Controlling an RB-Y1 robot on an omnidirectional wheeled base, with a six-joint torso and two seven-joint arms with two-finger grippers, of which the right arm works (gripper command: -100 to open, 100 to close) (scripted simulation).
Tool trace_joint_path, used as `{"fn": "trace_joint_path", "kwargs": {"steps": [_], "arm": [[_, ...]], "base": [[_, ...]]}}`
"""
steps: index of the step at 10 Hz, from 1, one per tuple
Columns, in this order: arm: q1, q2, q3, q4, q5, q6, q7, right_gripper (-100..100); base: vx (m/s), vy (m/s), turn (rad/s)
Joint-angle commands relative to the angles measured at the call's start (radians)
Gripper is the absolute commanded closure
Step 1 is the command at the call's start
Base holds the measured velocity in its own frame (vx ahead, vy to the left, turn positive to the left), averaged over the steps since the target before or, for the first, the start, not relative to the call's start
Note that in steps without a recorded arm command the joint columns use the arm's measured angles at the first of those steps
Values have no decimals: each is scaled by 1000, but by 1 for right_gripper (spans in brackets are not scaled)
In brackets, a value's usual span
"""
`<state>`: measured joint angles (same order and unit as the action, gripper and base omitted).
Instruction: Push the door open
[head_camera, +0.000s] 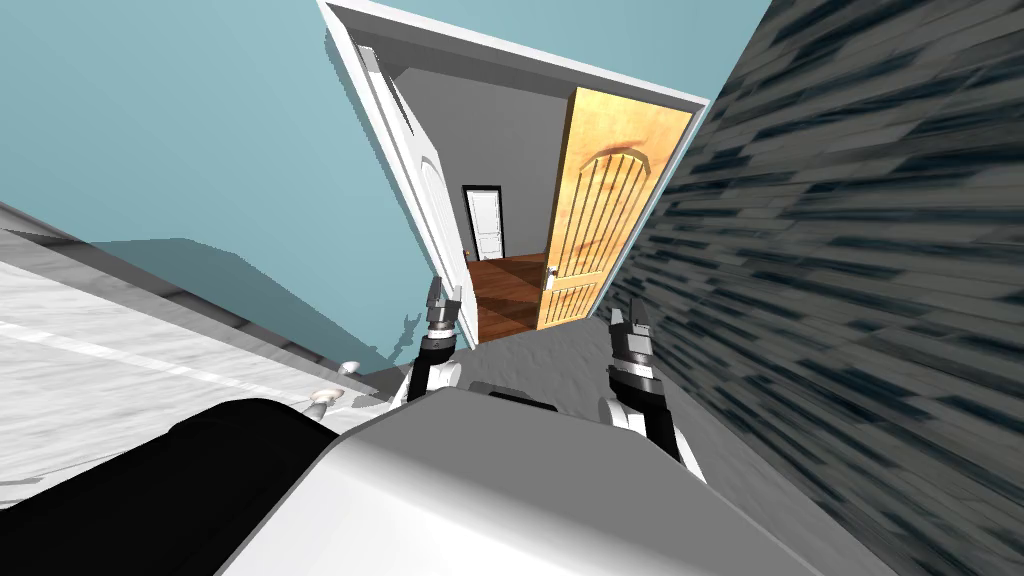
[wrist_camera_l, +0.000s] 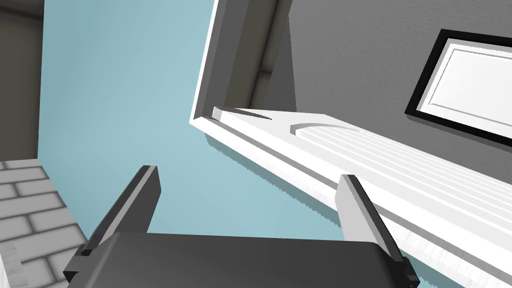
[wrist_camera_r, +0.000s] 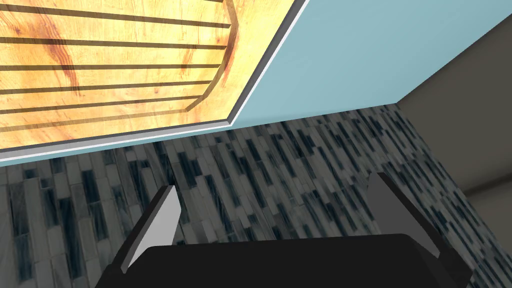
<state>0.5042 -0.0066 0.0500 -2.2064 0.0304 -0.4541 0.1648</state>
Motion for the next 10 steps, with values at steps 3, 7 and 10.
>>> {"fn": "trace_joint_path", "kwargs": {"steps": [3,7,10], "arm": [[-54,-10,1,85,-15,-4,-2,-100],[-138,-21,3,202,-39,-10,-5,-100],[-190,-27,4,286,-54,-14,-7,-100]], "base": [[64,-73,60],[75,-88,64],[56,-57,52]]}}
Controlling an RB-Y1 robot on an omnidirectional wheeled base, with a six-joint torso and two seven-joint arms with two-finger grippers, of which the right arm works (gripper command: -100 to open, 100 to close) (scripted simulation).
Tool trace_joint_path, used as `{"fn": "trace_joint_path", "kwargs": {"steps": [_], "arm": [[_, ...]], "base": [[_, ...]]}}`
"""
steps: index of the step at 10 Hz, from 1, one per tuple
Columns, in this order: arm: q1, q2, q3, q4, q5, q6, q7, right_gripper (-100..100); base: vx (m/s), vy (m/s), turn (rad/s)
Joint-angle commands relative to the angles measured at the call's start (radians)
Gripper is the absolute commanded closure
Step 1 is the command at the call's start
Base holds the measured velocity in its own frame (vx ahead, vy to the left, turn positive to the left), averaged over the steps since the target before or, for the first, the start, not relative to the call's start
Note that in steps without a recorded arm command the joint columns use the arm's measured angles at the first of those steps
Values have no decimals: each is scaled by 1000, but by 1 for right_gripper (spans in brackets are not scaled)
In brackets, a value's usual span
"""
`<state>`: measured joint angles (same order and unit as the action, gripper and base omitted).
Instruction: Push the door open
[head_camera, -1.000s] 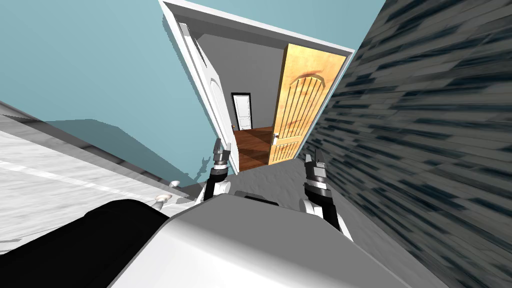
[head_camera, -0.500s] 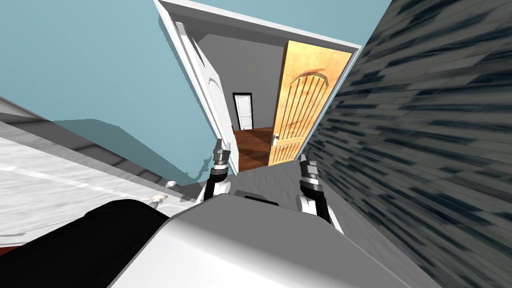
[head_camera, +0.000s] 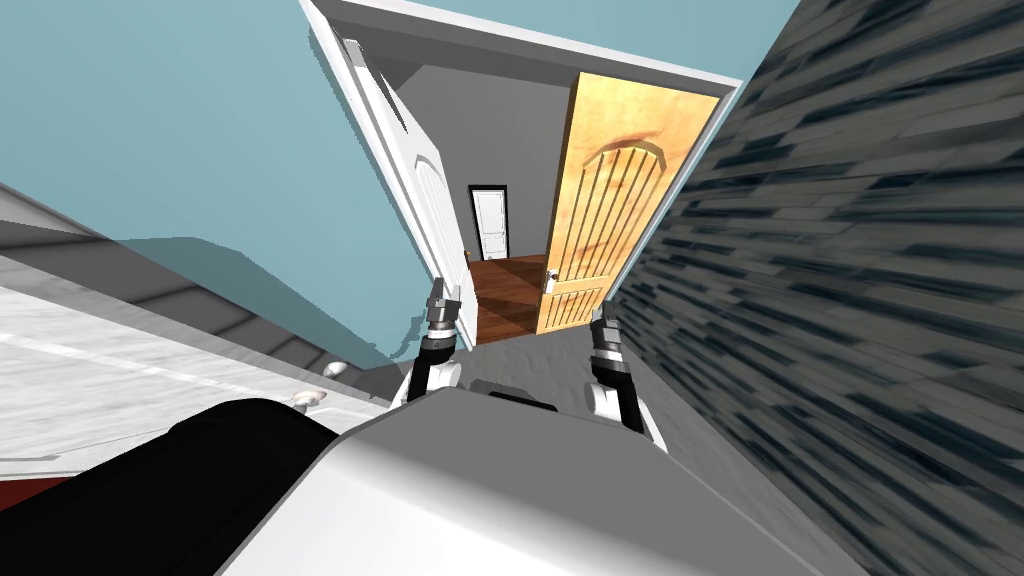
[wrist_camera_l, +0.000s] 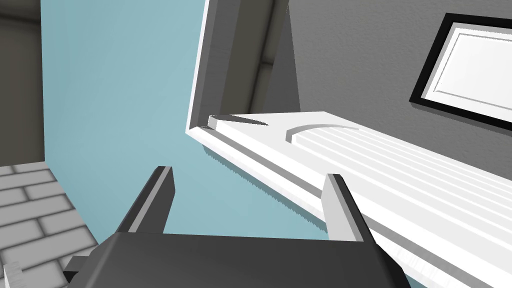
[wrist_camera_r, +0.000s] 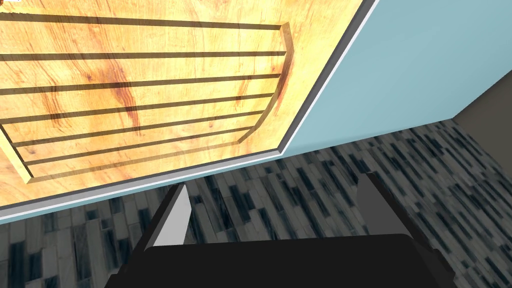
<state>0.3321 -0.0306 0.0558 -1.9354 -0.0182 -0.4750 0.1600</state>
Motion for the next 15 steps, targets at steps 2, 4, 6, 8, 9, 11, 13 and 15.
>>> {"fn": "trace_joint_path", "kwargs": {"steps": [2,4,6,8,9,11,13,15], "arm": [[-47,-6,-1,70,-14,5,-3,-100],[-108,-12,0,144,-31,0,-5,-100],[-140,-14,1,201,-40,-2,-6,-100],[-172,-16,2,252,-50,-5,-7,-100],[-172,-16,2,272,-50,-5,-7,-100],[-206,-18,2,325,-59,-7,-8,-100],[-241,-20,3,379,-69,-10,-10,-100],[-275,-21,4,434,-79,-12,-11,-100]], "base": [[43,-64,43],[84,-81,102],[61,-71,49],[44,-52,56],[33,-54,36],[32,-53,56],[42,-55,55],[41,-56,56]]}}
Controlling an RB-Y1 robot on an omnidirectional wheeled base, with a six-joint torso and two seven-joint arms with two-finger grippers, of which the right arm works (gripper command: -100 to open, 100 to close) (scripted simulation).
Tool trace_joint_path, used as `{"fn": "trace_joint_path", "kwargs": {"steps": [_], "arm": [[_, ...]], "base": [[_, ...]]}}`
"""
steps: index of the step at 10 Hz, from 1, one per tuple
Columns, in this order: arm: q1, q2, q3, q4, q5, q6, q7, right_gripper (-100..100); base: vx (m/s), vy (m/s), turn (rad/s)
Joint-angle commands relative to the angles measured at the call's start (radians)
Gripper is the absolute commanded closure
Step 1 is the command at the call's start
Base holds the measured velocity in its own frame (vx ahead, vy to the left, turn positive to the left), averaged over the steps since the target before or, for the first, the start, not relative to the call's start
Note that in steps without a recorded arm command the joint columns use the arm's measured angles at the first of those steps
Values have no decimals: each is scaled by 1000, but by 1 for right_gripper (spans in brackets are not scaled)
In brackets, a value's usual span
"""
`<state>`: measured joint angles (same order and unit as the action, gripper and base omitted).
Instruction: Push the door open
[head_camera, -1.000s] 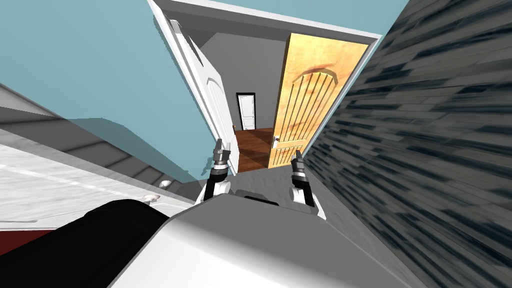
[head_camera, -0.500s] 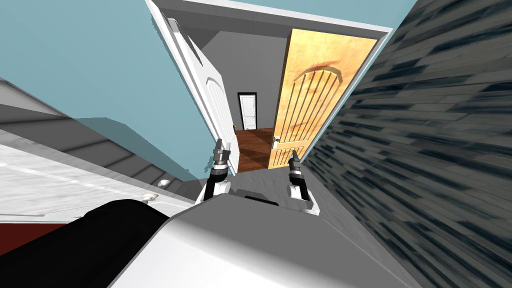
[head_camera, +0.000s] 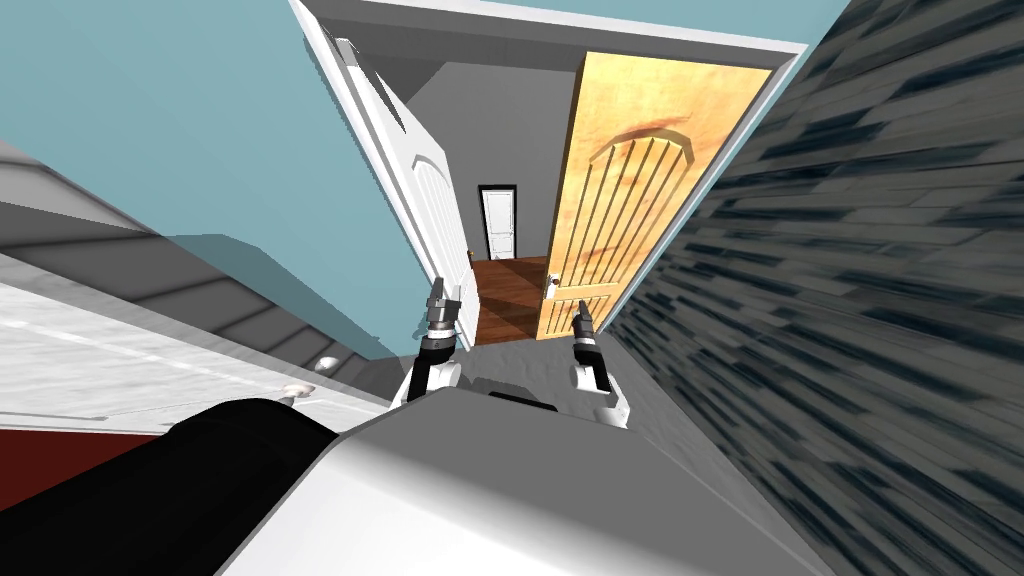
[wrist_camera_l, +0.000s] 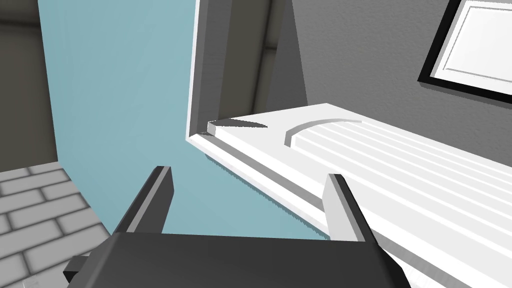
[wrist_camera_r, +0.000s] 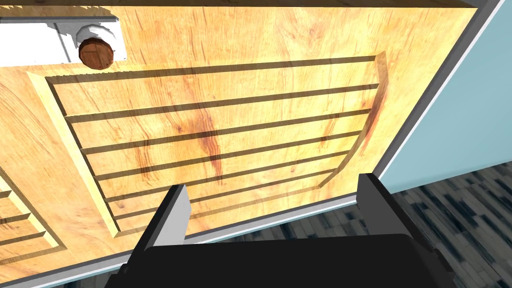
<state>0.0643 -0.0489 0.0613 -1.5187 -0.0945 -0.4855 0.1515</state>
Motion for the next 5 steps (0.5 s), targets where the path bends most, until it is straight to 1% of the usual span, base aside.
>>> {"fn": "trace_joint_path", "kwargs": {"steps": [1,2,3,4,5], "arm": [[-43,-4,-1,50,-13,-4,-4,-100],[-43,-4,-1,73,-13,-4,-4,-100],[-78,-5,0,114,-23,-7,-5,-100],[-78,-5,0,129,-23,-7,-5,-100],[-114,-6,1,161,-33,-10,-6,-100]], "base": [[39,-61,71],[39,-52,43],[45,-61,62],[41,-57,48],[42,-64,79]]}}
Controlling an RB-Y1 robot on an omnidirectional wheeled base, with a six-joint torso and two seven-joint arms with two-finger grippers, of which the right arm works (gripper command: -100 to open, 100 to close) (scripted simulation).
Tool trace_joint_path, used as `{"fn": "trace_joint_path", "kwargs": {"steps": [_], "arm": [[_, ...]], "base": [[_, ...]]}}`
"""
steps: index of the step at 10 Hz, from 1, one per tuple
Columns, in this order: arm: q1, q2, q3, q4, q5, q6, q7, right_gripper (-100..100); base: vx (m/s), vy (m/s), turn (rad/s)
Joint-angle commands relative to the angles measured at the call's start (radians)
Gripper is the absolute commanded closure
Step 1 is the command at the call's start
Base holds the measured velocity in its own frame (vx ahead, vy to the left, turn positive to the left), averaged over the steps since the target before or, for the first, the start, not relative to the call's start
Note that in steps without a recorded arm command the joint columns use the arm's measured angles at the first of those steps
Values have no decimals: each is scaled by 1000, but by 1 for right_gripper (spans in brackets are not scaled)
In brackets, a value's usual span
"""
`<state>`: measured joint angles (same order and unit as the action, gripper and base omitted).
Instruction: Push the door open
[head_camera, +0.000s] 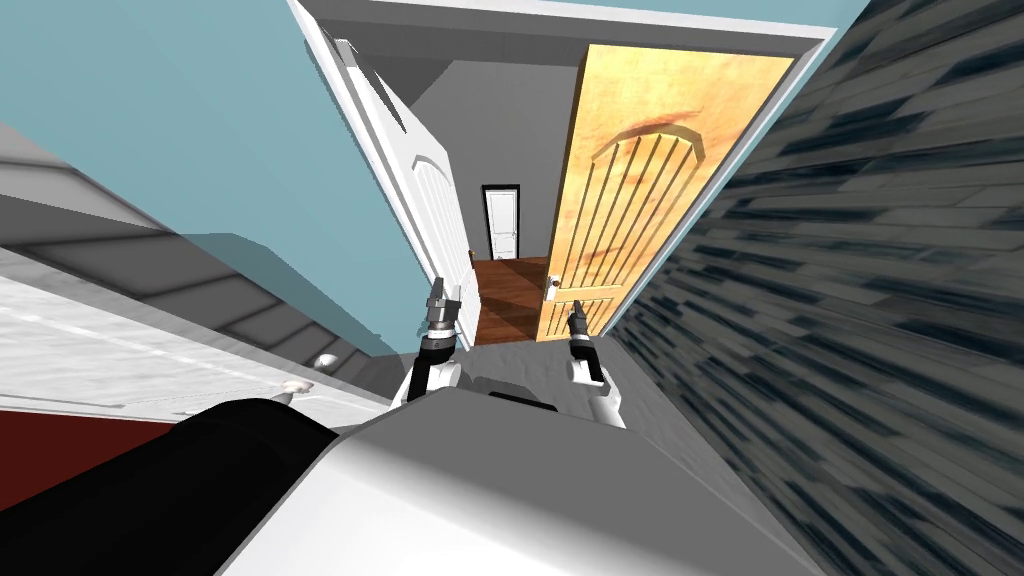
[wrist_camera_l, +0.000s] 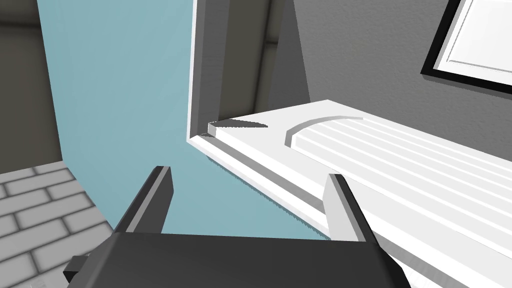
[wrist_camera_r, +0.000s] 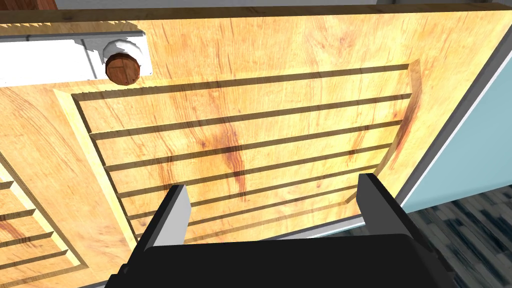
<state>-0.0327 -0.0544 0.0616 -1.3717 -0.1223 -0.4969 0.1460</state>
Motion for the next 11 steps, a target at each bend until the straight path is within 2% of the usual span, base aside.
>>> {"fn": "trace_joint_path", "kwargs": {"steps": [1,2,3,4,5,7,8,9,10,11], "arm": [[-17,0,0,37,-5,2,0,-100],[-52,-1,1,76,-15,-1,-2,-100],[-52,-1,1,93,-15,-1,-2,-100],[-88,-1,2,131,-25,-4,-3,-100],[-88,-1,2,149,-25,-4,-3,-100],[-157,0,3,231,-45,-9,-5,-100],[-157,0,3,258,-45,-9,-5,-100],[-191,1,4,289,-55,-11,-7,-100],[-191,1,4,312,-55,-11,-7,-100],[-224,2,5,339,-64,-14,-8,-100]], "base": [[33,-54,45],[39,-60,65],[36,-48,42],[45,-66,71],[36,-58,48],[46,-75,97],[46,-64,42],[51,-61,53],[33,-60,39],[27,-64,71]]}}
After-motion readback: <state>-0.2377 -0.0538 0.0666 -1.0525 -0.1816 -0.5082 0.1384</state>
